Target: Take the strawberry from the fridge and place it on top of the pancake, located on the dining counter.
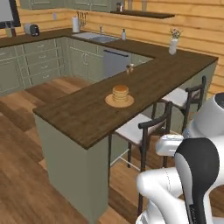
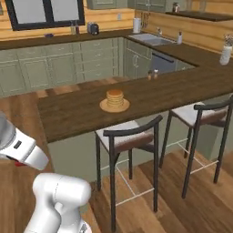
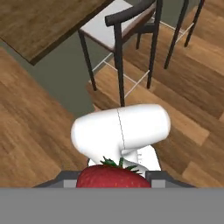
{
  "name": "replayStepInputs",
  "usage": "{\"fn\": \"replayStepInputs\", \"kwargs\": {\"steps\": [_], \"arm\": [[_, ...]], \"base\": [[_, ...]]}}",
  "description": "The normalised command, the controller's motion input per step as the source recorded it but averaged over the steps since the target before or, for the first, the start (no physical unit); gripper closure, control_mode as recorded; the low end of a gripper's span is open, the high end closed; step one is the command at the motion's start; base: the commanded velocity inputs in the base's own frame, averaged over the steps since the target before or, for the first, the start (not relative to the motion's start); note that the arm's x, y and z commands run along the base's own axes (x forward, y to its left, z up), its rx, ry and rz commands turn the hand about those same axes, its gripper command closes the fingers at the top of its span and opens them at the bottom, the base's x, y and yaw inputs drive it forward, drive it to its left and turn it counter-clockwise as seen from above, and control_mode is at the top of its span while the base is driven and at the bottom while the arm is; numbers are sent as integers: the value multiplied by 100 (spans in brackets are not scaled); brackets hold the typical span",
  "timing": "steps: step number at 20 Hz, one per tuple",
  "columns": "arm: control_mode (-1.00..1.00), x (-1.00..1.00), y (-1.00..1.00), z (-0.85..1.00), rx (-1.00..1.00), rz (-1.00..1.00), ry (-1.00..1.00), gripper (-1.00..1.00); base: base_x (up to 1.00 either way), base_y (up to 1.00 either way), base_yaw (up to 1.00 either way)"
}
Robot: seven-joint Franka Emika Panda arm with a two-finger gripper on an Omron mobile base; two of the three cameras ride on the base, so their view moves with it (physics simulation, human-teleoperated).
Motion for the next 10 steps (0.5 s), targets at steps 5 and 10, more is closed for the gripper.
{"fn": "replayStepInputs", "kwargs": {"steps": [5, 10], "arm": [[100, 0, 0, 0, 0, 0, 0, 100], [100, 0, 0, 0, 0, 0, 0, 100]], "base": [[28, -67, 77], [15, -97, 62]]}}
